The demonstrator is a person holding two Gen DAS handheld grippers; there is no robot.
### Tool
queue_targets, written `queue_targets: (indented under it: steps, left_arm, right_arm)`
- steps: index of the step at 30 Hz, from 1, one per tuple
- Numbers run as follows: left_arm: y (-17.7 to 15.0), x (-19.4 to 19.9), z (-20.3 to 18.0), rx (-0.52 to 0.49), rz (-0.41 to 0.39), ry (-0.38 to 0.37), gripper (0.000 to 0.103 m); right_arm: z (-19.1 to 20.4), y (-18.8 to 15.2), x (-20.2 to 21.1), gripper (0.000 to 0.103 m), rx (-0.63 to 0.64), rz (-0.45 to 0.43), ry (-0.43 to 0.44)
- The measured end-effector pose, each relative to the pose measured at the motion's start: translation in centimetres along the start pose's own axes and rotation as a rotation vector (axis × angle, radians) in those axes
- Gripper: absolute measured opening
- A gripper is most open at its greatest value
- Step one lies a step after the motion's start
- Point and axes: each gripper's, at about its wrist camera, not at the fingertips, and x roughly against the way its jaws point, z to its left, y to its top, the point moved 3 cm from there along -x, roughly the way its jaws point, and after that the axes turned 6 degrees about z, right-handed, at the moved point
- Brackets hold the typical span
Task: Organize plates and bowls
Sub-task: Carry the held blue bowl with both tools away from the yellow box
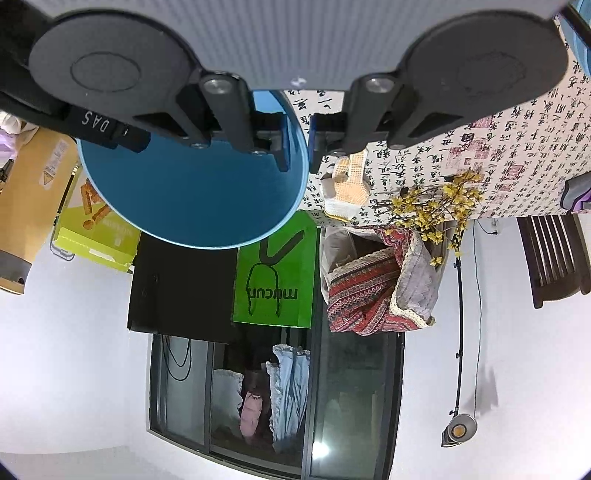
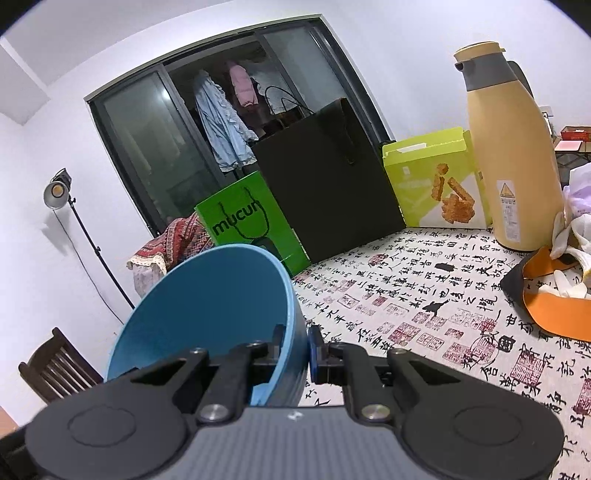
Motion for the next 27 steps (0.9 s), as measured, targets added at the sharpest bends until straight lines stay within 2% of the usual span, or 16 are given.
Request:
queue_targets:
  steps: [27]
  left_arm:
    - [-1.4, 3.3, 4.1, 0.056, -0.024, 0.013, 0.010]
  right_arm:
    - [3.4, -2.9, 2.4, 0.011, 0.048, 0.008, 0.036]
